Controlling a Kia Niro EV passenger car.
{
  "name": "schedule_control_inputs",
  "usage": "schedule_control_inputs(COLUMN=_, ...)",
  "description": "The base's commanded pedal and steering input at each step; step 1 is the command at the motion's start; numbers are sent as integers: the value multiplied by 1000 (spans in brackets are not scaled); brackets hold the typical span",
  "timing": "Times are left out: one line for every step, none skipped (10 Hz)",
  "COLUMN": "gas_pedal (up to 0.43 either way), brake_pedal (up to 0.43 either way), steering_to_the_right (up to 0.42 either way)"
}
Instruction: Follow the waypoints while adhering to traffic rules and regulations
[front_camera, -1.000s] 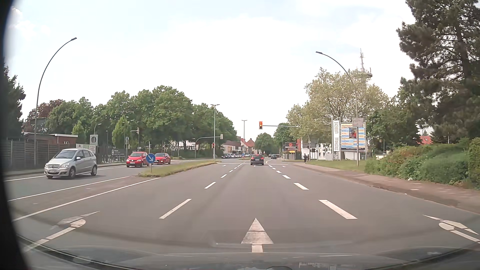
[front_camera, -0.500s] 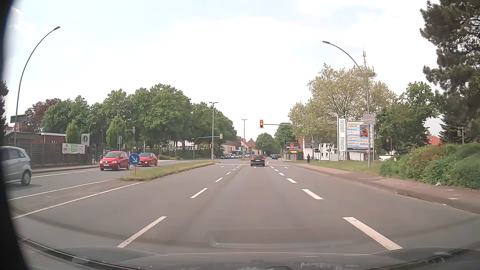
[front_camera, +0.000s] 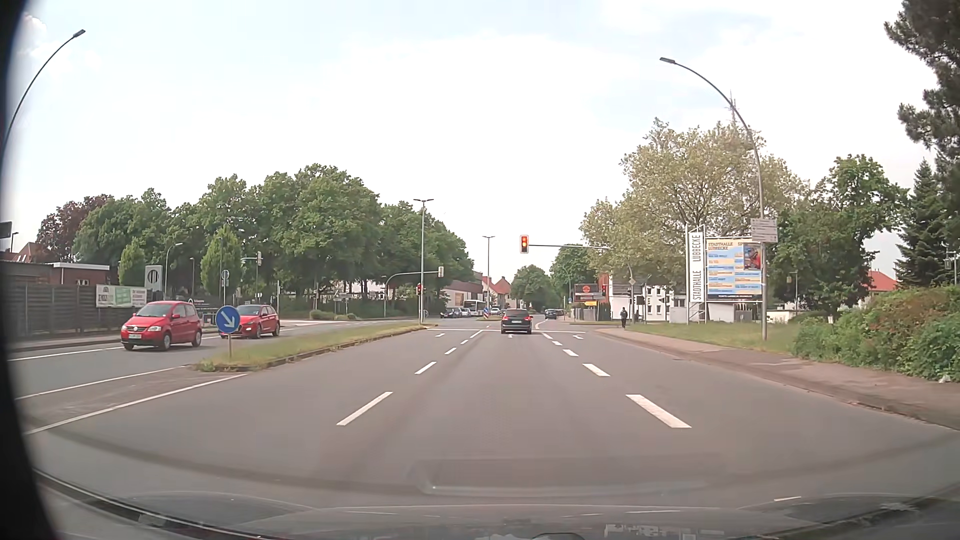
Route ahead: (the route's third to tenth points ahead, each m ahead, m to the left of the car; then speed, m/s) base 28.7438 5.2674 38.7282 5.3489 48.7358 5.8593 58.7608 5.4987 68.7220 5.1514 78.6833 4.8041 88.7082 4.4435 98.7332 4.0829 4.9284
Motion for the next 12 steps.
schedule_control_inputs(gas_pedal=0, brake_pedal=0, steering_to_the_right=-3)
schedule_control_inputs(gas_pedal=0, brake_pedal=0, steering_to_the_right=-2)
schedule_control_inputs(gas_pedal=0, brake_pedal=0, steering_to_the_right=-2)
schedule_control_inputs(gas_pedal=0, brake_pedal=0, steering_to_the_right=-3)
schedule_control_inputs(gas_pedal=0, brake_pedal=0, steering_to_the_right=-3)
schedule_control_inputs(gas_pedal=0, brake_pedal=0, steering_to_the_right=-3)
schedule_control_inputs(gas_pedal=0, brake_pedal=0, steering_to_the_right=-3)
schedule_control_inputs(gas_pedal=0, brake_pedal=0, steering_to_the_right=-3)
schedule_control_inputs(gas_pedal=0, brake_pedal=0, steering_to_the_right=-3)
schedule_control_inputs(gas_pedal=0, brake_pedal=0, steering_to_the_right=-3)
schedule_control_inputs(gas_pedal=0, brake_pedal=0, steering_to_the_right=-3)
schedule_control_inputs(gas_pedal=0, brake_pedal=0, steering_to_the_right=-3)
